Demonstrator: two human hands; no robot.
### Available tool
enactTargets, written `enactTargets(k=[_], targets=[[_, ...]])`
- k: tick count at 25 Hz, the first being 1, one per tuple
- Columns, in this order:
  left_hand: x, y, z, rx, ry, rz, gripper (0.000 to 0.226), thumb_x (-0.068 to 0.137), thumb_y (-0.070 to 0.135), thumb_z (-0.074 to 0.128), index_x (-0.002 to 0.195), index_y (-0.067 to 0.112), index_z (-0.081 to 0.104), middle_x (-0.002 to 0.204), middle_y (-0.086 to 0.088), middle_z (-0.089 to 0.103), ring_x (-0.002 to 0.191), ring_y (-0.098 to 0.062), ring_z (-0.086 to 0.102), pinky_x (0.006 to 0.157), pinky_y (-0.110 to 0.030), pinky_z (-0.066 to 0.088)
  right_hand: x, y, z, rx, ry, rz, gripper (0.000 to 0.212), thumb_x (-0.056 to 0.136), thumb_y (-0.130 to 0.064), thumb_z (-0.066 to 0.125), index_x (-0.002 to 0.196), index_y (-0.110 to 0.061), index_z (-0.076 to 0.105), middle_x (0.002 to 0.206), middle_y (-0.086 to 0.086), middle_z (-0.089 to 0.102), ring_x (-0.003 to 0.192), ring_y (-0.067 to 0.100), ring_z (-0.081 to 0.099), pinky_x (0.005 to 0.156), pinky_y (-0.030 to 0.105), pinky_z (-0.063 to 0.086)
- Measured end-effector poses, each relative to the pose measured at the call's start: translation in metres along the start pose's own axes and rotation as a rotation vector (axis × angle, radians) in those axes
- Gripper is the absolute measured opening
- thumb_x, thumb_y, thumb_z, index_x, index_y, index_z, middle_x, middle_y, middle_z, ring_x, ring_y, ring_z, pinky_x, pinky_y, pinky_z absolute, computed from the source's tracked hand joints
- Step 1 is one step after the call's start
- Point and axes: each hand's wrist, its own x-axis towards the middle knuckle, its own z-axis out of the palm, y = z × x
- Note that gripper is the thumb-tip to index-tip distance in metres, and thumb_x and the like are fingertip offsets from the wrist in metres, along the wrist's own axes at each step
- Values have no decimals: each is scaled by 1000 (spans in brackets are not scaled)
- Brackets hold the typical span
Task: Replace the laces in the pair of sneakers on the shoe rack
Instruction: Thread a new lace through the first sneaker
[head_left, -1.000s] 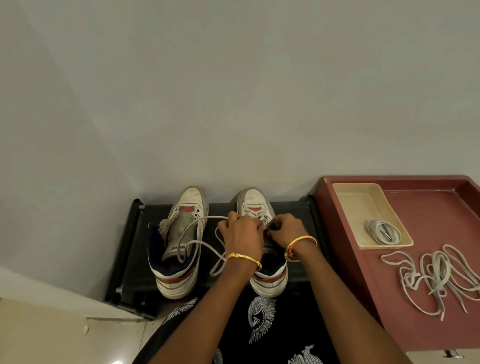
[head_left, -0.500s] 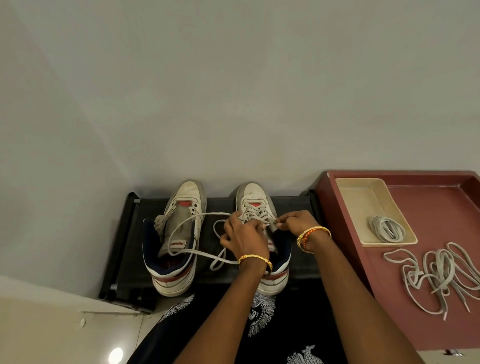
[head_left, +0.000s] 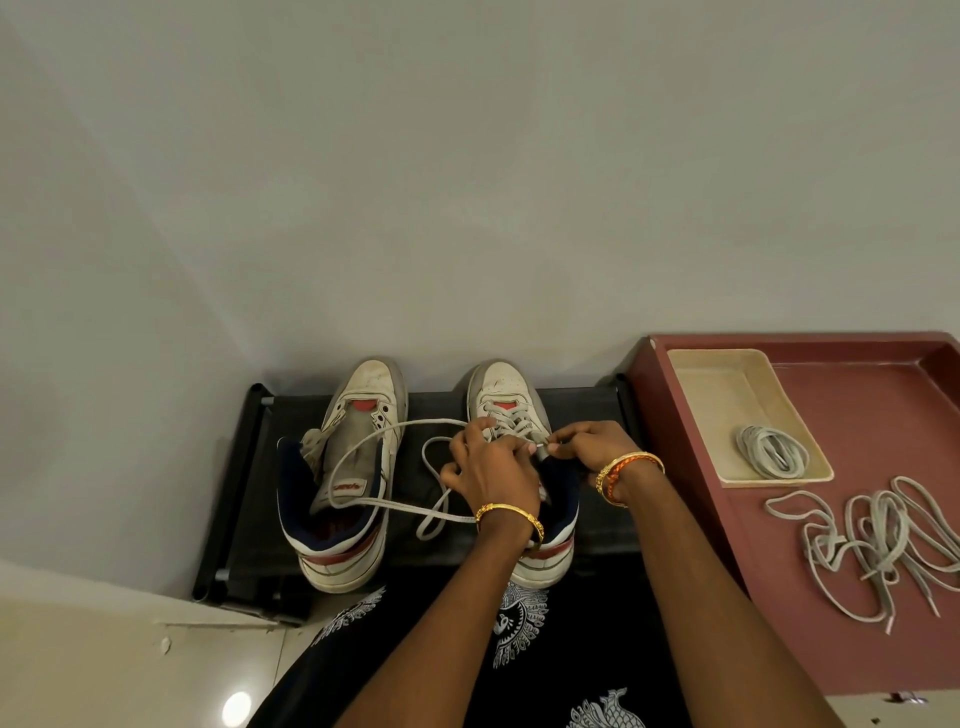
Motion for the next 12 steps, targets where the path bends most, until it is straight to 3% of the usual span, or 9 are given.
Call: enactTargets(k=[2,6,8,12], targets=[[1,-1,1,33,-9,7,15,89,28,61,96,23,73,140,6,39,133,-19,23,99,-40,20,-3,0,0,-7,-7,-27,13,83,3,64,92,-5,71,90,7,65,98,25,59,90,40,52],[3,-1,4,43,-42,43,17,90,27,60,100,21,72,139,7,43,132,-18,24,97,-38,20,-11,-6,-4,106,-115,49,8,87,-17,64,90,-9,65,87,7,66,81,19,62,60,27,51],[4,-1,5,35,-64,46,18,91,27,59,100,21,72,140,8,43,133,-17,23,97,-37,18,-6,-7,-9,167,-133,149,14,88,-23,62,90,-9,63,84,8,65,75,19,62,59,29,50],[7,-3,3,27,-111,76,20,92,30,57,104,23,71,147,7,35,137,-18,19,100,-39,17,2,-6,-12,150,-202,181,10,89,-14,60,94,-8,64,83,8,64,73,18,62,63,29,53]])
